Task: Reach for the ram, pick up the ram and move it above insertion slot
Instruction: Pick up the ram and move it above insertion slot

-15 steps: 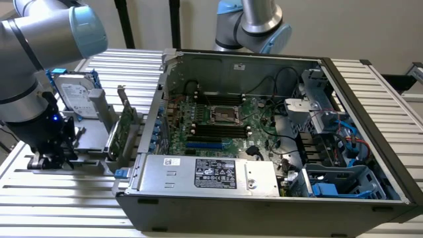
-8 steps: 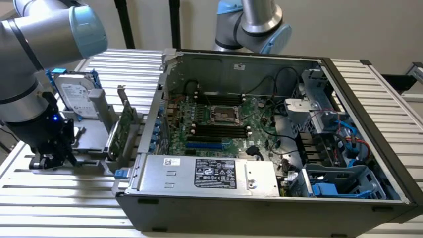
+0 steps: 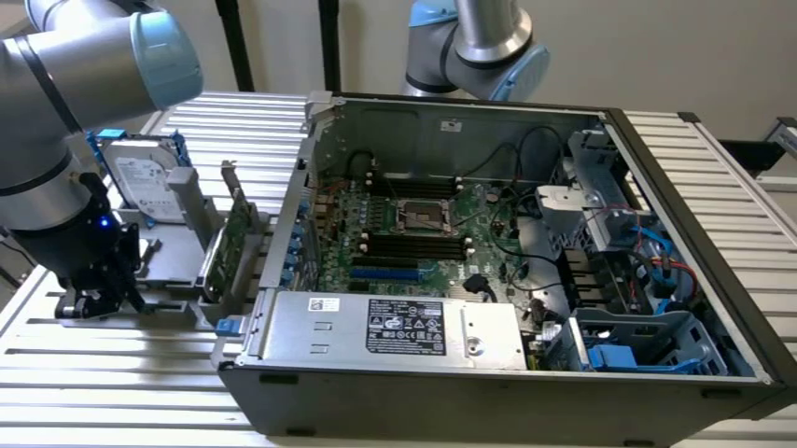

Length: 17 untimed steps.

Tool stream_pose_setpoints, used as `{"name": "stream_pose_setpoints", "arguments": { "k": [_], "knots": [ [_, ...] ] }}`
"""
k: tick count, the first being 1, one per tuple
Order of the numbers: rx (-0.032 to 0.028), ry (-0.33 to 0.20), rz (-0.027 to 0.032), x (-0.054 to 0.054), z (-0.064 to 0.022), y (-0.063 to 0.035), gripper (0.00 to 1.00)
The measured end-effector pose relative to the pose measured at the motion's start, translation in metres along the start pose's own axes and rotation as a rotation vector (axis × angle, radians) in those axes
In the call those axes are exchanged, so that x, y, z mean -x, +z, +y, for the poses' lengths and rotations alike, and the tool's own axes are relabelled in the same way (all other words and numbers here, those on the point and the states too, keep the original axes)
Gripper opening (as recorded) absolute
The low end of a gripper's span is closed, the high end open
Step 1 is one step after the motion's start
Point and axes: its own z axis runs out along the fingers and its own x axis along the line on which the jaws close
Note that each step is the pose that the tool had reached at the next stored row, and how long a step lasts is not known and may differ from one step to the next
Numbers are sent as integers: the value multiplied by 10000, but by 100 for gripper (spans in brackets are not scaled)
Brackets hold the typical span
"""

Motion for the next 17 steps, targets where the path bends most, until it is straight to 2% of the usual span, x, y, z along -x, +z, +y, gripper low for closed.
{"name": "stream_pose_setpoints", "arguments": {
  "k": [9, 17],
  "knots": [
    [-1, 0, -4, 0, 0, -33, 13],
    [-1, 0, -45, 1, -2, -209, 13]
  ]
}}
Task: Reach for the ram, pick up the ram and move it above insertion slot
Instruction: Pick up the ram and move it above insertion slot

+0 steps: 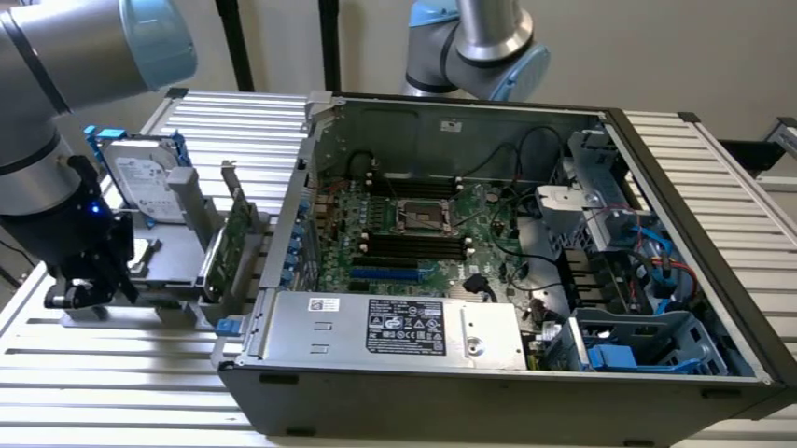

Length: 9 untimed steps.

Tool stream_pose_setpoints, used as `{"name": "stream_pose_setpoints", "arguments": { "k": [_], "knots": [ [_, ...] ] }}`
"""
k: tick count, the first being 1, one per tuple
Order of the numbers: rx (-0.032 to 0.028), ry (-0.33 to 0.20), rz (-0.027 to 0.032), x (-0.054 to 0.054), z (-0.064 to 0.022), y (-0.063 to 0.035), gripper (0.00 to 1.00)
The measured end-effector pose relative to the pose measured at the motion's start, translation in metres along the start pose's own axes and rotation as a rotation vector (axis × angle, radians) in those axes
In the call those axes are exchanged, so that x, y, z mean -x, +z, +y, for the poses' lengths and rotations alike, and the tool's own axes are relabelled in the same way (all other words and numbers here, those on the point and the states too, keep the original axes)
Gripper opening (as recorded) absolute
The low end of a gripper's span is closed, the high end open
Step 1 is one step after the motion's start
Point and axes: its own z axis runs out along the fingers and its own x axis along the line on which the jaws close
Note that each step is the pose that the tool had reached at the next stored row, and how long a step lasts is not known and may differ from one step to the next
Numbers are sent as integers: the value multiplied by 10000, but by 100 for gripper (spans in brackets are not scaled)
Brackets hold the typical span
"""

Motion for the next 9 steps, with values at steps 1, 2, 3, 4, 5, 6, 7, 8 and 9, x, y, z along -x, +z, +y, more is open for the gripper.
{"name": "stream_pose_setpoints", "arguments": {
  "k": [1, 2, 3, 4, 5, 6, 7, 8, 9],
  "knots": [
    [1, 0, -6, 0, 0, -36, 13],
    [2, 0, -12, 0, -1, -75, 13],
    [0, 0, -18, 1, -1, -113, 13],
    [1, 0, -22, 1, -2, -156, 13],
    [0, 0, -26, 2, -2, -201, 13],
    [0, 0, -29, 2, -3, -246, 13],
    [1, 0, -30, 3, -3, -291, 13],
    [1, 0, -32, 3, -5, -336, 13],
    [-1, 0, -34, 3, -7, -380, 13]
  ]
}}
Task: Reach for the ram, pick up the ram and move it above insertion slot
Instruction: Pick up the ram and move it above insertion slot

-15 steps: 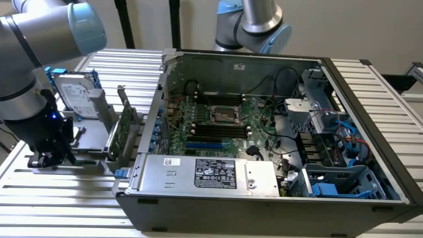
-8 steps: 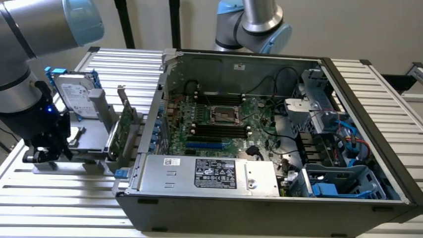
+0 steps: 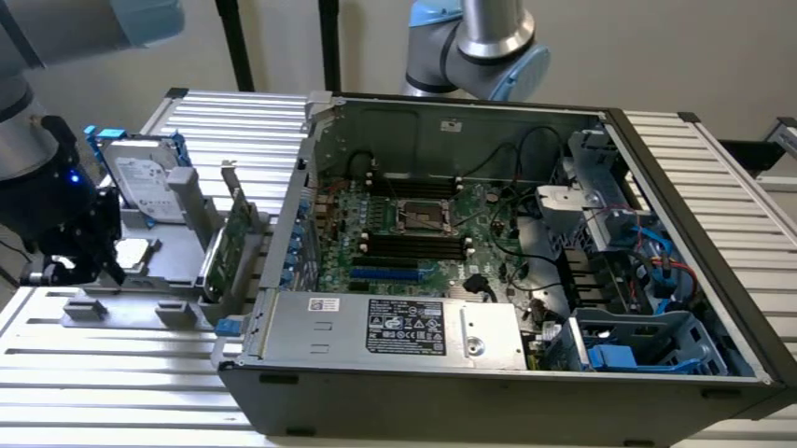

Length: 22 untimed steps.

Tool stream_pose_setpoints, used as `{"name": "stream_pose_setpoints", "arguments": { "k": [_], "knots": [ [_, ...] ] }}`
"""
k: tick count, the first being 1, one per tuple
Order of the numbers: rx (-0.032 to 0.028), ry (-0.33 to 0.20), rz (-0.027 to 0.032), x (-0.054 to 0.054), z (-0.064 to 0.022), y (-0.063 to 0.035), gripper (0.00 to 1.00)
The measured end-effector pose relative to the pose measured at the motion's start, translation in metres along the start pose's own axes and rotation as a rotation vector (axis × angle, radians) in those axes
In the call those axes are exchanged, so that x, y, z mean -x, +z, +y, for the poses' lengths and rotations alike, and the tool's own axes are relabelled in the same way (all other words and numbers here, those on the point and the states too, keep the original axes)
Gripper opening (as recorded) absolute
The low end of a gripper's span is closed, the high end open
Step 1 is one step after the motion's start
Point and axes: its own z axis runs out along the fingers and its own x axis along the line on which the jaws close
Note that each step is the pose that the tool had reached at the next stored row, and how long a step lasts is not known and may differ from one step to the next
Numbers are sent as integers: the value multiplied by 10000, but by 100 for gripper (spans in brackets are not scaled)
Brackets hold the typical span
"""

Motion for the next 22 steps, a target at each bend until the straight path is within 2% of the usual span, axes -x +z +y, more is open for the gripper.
{"name": "stream_pose_setpoints", "arguments": {
  "k": [5, 8, 16, 22],
  "knots": [
    [2, 0, 1, 2, -30, -230, 13],
    [2, -17, -3, 3, -89, -364, 13],
    [2, -105, -131, 4, -295, -730, 13],
    [4, -149, -188, 7, -470, -1003, 13]
  ]
}}
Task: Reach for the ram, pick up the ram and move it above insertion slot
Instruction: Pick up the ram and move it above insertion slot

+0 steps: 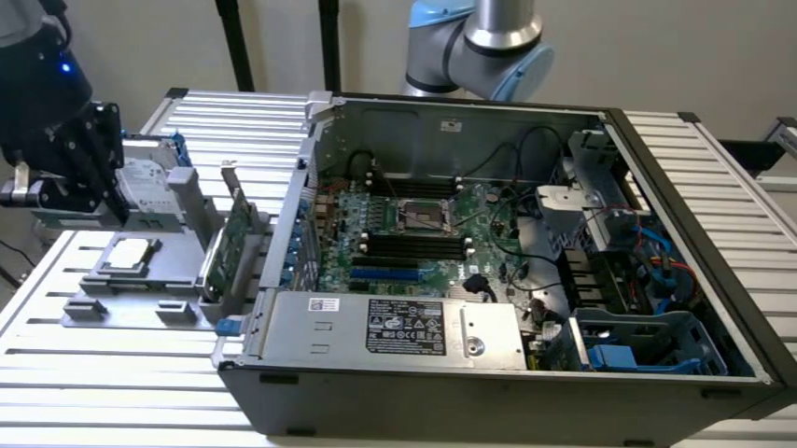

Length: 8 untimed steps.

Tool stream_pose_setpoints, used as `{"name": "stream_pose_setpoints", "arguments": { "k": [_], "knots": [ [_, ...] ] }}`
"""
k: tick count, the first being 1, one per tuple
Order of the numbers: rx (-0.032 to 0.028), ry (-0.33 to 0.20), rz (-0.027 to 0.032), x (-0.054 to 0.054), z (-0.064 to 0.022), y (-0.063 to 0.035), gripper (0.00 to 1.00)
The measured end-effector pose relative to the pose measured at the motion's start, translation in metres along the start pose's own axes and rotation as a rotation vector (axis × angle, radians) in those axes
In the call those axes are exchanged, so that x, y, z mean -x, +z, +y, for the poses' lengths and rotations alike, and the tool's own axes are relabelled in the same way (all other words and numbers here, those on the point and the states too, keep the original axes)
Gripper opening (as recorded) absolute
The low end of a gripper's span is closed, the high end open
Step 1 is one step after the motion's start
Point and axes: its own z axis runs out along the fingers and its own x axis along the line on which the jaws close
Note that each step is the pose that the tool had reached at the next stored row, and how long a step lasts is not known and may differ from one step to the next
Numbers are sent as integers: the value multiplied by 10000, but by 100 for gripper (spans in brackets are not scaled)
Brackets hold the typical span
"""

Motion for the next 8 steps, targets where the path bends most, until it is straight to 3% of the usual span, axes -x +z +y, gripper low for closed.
{"name": "stream_pose_setpoints", "arguments": {
  "k": [8],
  "knots": [
    [10, -9, -7, 8, -316, -363, 13]
  ]
}}
